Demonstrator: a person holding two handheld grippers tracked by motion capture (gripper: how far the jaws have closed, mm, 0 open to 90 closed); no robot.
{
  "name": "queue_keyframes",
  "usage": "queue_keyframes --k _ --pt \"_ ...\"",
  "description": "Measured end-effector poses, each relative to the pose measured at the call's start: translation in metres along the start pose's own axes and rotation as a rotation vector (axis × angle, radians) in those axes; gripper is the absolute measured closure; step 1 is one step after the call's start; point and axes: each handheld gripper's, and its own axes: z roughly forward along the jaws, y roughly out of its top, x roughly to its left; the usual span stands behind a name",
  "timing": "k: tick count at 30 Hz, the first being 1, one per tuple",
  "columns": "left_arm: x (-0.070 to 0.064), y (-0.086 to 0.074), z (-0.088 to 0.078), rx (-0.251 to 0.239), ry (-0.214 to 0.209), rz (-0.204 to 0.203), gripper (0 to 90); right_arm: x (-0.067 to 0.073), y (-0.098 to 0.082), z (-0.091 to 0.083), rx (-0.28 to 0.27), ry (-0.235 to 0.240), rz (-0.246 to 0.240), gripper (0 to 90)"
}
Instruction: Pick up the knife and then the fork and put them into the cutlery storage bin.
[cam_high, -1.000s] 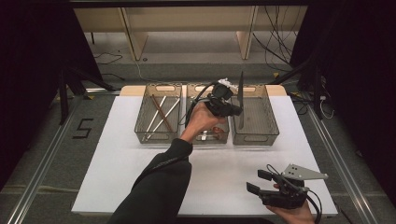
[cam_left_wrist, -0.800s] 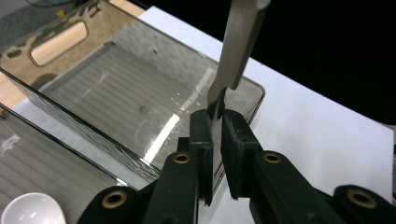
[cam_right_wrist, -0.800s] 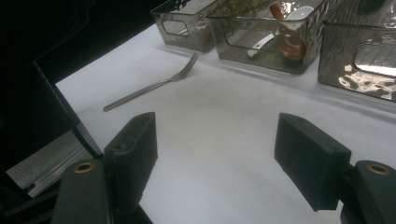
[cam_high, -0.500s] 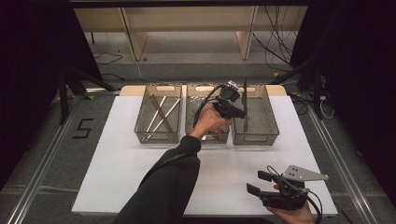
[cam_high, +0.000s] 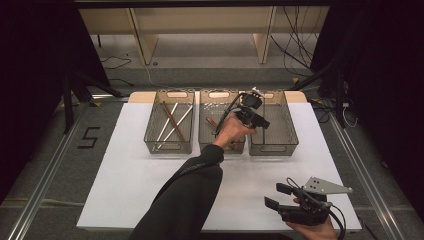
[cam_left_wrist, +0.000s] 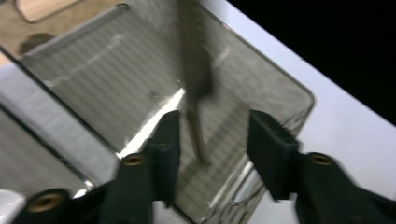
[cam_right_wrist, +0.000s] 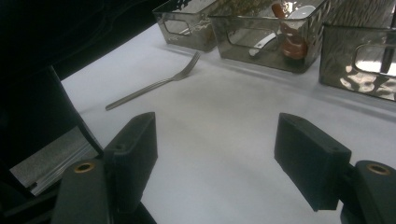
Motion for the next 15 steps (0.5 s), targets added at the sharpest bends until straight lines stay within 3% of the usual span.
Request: queue_keyframes --k 3,8,15 --pt "0.0 0.0 -0.005 -0.002 -0.008 -0.001 40.8 0.0 0.0 0.001 0.005 0.002 0.001 30.7" --pt "0.004 -0.004 -0.02 0.0 -0.012 0.014 36.7 0.0 0.0 0.003 0.008 0.003 0.001 30.7" --pt "0.018 -0.013 -0.047 -0.005 -0.007 -0.009 32.8 0.0 0.0 0.004 0.014 0.002 0.003 30.5"
